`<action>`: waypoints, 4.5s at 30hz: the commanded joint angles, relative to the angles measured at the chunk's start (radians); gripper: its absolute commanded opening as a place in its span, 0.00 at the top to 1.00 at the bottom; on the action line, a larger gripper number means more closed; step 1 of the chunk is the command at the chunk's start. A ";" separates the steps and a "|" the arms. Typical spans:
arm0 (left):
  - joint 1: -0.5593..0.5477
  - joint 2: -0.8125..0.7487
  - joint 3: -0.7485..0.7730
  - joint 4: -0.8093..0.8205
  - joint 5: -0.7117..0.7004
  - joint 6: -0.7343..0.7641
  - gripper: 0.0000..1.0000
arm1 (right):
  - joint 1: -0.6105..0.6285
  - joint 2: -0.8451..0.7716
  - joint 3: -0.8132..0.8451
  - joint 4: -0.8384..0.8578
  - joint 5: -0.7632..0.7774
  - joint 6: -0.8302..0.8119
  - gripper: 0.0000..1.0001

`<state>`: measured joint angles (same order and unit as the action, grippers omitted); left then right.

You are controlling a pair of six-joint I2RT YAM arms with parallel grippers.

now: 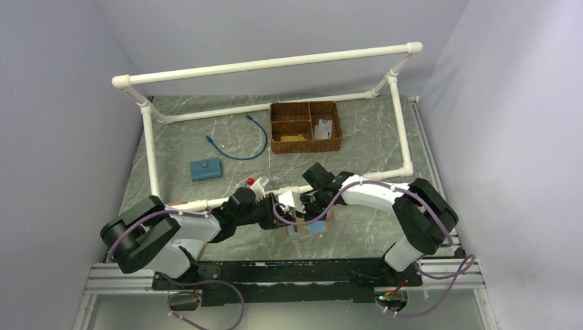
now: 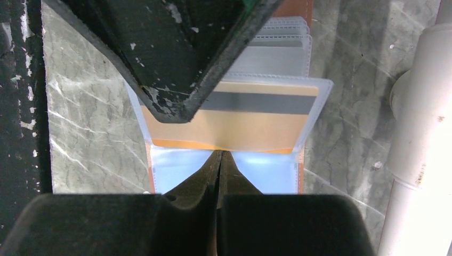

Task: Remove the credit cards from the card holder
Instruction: Remove the credit card from the card holder.

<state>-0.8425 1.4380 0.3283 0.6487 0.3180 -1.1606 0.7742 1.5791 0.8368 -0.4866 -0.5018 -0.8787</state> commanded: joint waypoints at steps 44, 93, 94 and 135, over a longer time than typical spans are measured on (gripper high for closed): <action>-0.023 -0.097 0.065 -0.162 -0.160 0.196 1.00 | -0.117 -0.002 0.115 -0.103 -0.317 0.124 0.87; -0.107 -0.519 -0.096 0.144 -0.085 0.504 1.00 | -0.191 -0.082 0.127 -0.074 -0.759 0.263 0.42; -0.108 -0.518 -0.095 0.155 -0.083 0.504 1.00 | -0.192 -0.088 0.120 -0.056 -0.768 0.282 0.42; -0.109 -0.656 -0.179 0.082 -0.163 0.441 0.68 | -0.200 -0.077 0.129 -0.120 -0.861 0.213 1.00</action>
<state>-0.9497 0.8101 0.1646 0.7376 0.1688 -0.7040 0.5777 1.5036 0.9302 -0.5797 -1.3010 -0.5926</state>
